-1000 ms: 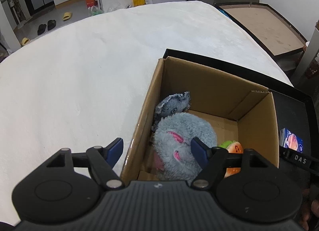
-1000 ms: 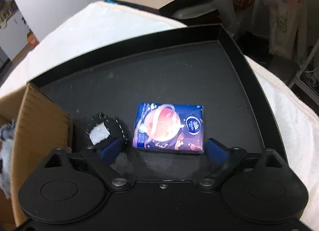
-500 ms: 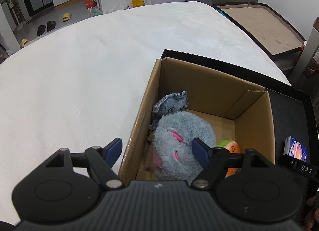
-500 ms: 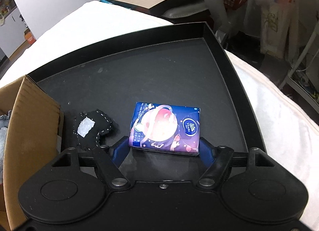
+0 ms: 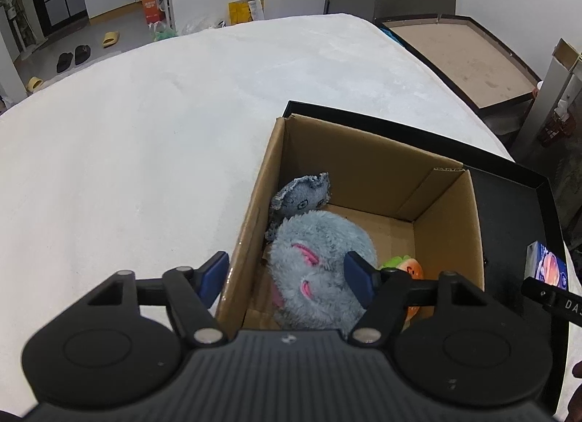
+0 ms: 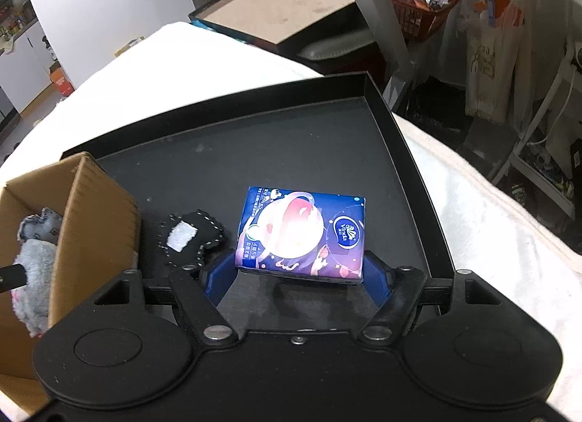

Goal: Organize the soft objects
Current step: 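Grasp the purple tissue pack with the right gripper and lift it, then carry the tissue pack into the box and open the right gripper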

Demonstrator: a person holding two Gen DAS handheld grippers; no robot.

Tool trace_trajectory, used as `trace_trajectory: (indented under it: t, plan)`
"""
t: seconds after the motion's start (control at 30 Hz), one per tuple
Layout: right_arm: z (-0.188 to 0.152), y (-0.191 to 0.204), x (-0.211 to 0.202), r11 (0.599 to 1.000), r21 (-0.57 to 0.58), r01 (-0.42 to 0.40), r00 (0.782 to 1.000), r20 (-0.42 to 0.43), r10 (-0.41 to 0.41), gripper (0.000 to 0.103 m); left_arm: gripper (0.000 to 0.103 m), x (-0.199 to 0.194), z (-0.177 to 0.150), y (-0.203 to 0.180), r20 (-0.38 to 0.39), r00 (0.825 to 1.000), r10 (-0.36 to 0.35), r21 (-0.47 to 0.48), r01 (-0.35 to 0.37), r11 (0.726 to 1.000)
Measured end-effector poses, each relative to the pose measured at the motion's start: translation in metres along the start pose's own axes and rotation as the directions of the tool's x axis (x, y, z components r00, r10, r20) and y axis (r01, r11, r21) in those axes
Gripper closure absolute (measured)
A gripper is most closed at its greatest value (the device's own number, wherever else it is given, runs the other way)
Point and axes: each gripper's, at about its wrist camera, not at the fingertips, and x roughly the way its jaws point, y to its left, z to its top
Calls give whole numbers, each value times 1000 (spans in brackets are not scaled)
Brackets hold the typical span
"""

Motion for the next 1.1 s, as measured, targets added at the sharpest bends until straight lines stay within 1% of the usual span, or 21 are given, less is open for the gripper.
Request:
trace_trajectory:
  t: [0.07,0.33,0.43,0.73,0.87,0.97,1.0,1.1]
  plan:
    - [0,2,-5,1000,-5,0,1000,8,0,32,40,-2,0,2,5,1000,-7,-6,7,1000]
    - [2,11,-22,1000,-26,5,999,40,-4,32,65,-4,-1,16,12,1000,-11,-32,12,999]
    - [3,19,-31,999,-39,-1,998,57,4,32,71,-5,-1,23,11,1000,-23,-52,23,998]
    - [7,52,-53,996,-93,-13,995,98,22,32,78,-2,-2,37,-4,998,-64,-87,63,994]
    - [9,67,-58,993,-114,-21,994,107,33,32,79,3,-3,42,-20,997,-75,-96,72,993]
    - [9,80,-62,991,-133,-28,993,112,43,32,84,11,-5,46,-49,996,-73,-107,67,992]
    - [9,85,-63,990,-139,-31,993,113,47,32,88,11,-5,48,-51,996,-73,-113,67,991]
    - [8,98,-65,987,-155,-35,992,111,53,32,88,11,-5,52,-53,994,-94,-125,87,988]
